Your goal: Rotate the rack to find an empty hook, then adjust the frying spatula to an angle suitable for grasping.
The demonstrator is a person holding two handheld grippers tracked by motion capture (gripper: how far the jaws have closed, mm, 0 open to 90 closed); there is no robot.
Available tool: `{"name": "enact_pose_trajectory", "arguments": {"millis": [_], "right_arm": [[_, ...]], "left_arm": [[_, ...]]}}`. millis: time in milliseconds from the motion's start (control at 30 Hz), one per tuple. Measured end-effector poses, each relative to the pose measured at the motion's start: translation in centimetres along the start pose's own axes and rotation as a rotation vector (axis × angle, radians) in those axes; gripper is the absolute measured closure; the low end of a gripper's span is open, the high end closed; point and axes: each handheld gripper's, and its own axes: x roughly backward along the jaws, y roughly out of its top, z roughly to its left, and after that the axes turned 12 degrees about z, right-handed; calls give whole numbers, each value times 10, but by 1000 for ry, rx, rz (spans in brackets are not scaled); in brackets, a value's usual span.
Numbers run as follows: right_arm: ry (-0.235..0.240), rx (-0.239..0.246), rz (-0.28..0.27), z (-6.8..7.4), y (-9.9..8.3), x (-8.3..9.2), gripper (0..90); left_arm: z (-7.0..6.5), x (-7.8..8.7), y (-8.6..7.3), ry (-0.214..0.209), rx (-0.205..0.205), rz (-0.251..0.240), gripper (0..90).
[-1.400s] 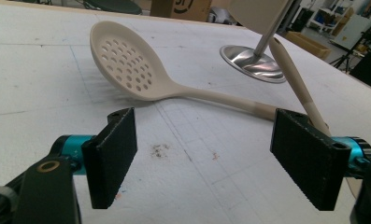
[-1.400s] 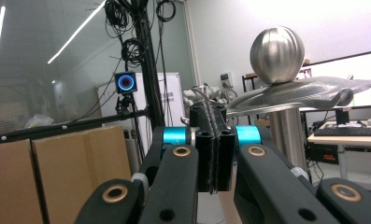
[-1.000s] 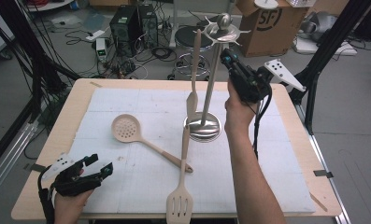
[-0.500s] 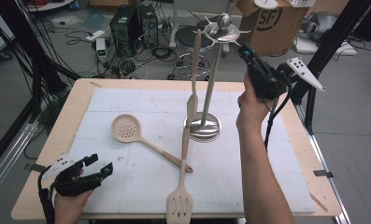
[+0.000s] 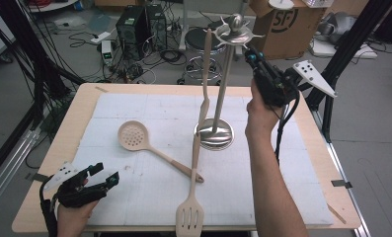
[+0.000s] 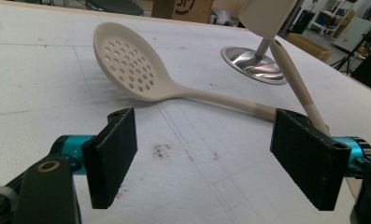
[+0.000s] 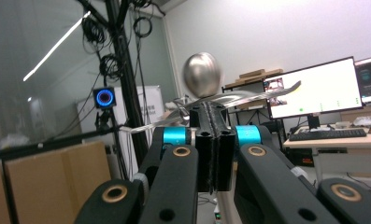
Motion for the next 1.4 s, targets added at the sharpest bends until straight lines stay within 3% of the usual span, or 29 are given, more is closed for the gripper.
{"name": "enact_pose_trajectory", "arguments": {"millis": [133, 300, 567, 900, 1000, 1400], "right_arm": [[-4, 44, 19, 8, -1, -4, 900], [-11, 7, 21, 4, -5, -3, 892], [-7, -38, 41, -2, -15, -2, 741], [-8, -49, 65, 1, -20, -2, 581], [-16, -33, 81, 4, -23, 0, 535], [-6, -33, 139, 11, -40, 3, 502]], "left_arm": [[0, 1, 0, 0, 1, -2, 235], [1, 1, -1, -1, 5, -6, 235], [1, 2, 0, 1, 5, -4, 235], [3, 7, -2, 18, 20, -18, 236], [3, 7, -2, 19, 20, -17, 235], [2, 5, -2, 14, 11, -10, 235]]}}
